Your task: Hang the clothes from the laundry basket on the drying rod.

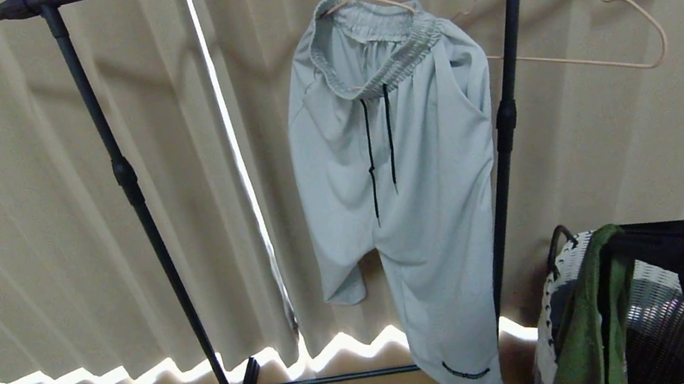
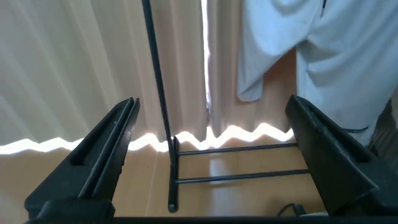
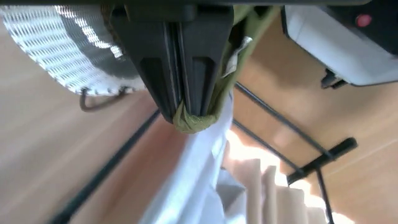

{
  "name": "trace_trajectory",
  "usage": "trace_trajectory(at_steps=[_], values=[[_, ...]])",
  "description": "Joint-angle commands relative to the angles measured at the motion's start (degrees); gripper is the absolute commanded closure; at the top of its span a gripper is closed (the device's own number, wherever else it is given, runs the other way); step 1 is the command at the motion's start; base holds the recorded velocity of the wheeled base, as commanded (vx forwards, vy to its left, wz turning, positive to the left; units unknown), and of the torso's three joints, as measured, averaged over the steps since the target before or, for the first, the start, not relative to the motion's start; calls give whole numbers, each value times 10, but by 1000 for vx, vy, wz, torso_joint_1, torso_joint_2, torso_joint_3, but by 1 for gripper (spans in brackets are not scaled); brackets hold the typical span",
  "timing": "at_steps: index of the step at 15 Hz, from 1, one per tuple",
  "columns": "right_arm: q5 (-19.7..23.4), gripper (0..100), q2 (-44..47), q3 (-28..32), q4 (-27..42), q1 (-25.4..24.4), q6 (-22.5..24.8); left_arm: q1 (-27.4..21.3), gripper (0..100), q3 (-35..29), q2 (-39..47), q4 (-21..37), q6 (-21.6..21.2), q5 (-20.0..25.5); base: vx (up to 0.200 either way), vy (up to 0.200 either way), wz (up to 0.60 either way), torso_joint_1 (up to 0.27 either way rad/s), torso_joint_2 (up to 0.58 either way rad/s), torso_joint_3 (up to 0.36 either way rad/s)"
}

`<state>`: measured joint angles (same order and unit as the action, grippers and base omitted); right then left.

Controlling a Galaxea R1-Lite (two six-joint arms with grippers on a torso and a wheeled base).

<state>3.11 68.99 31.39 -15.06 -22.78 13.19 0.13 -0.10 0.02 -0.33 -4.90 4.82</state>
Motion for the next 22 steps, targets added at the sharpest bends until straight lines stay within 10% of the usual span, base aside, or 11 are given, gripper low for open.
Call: trace_trajectory(at_steps=[1,3,7,18,22], values=[[1,100,31,30,-4,-24,-4,0,0,-5,0,-4,-1,16,0,0,0,0,0,0],[1,100,44,50,-4,-54,-21,0,0,-28,0,-4,6,122,0,0,0,0,0,0],[1,100,66,59,-6,-104,-86,-3,0,-10,0,-11,45,179,0,0,0,0,0,0],[14,100,94,65,-17,-105,-91,-2,0,1,0,-67,118,149,0,0,0,0,0,0],[13,100,111,84,-47,-105,-89,-16,0,-89,56,-81,112,239,0,0,0,0,0,0]])
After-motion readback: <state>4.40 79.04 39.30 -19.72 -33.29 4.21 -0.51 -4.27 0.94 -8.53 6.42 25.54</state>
